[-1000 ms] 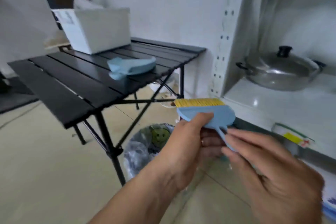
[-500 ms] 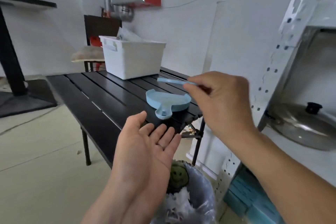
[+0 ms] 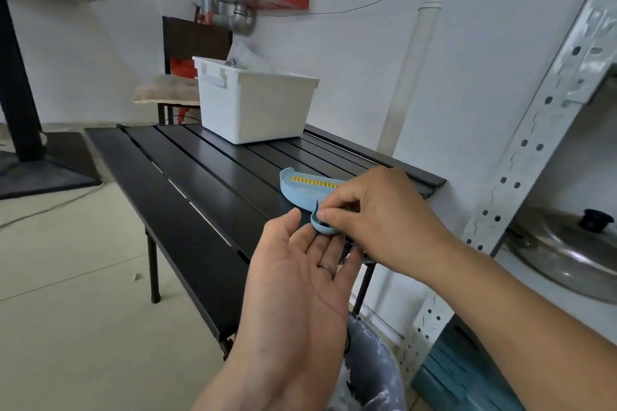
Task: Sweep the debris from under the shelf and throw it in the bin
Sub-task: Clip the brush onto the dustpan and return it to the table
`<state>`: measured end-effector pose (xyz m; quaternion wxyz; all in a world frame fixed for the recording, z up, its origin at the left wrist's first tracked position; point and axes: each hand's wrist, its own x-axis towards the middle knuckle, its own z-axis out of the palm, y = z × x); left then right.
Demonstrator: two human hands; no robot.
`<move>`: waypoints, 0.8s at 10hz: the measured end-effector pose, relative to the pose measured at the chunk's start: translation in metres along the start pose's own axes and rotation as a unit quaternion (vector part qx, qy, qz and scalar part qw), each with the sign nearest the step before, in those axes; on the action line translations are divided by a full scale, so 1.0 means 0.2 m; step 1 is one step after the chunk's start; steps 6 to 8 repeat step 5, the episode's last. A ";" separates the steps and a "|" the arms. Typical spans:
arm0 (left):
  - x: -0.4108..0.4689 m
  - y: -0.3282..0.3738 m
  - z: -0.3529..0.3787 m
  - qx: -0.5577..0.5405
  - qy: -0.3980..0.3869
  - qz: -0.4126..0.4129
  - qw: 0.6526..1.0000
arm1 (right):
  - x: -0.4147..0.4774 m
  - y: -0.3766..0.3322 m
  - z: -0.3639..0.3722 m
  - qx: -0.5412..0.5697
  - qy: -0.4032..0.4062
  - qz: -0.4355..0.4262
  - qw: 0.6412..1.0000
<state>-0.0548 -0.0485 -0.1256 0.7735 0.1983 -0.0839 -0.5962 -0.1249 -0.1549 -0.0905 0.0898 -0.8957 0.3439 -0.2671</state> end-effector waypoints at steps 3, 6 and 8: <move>-0.03 -0.01 0.01 -0.016 0.079 0.011 0.997 | -0.20 0.06 -0.19 0.046 0.117 0.020 0.992; -0.15 -0.16 0.06 0.053 0.107 -0.023 0.993 | -0.72 0.21 -0.56 0.090 0.245 0.084 0.962; -0.15 -0.16 0.06 0.053 0.107 -0.023 0.993 | -0.72 0.21 -0.56 0.090 0.245 0.084 0.962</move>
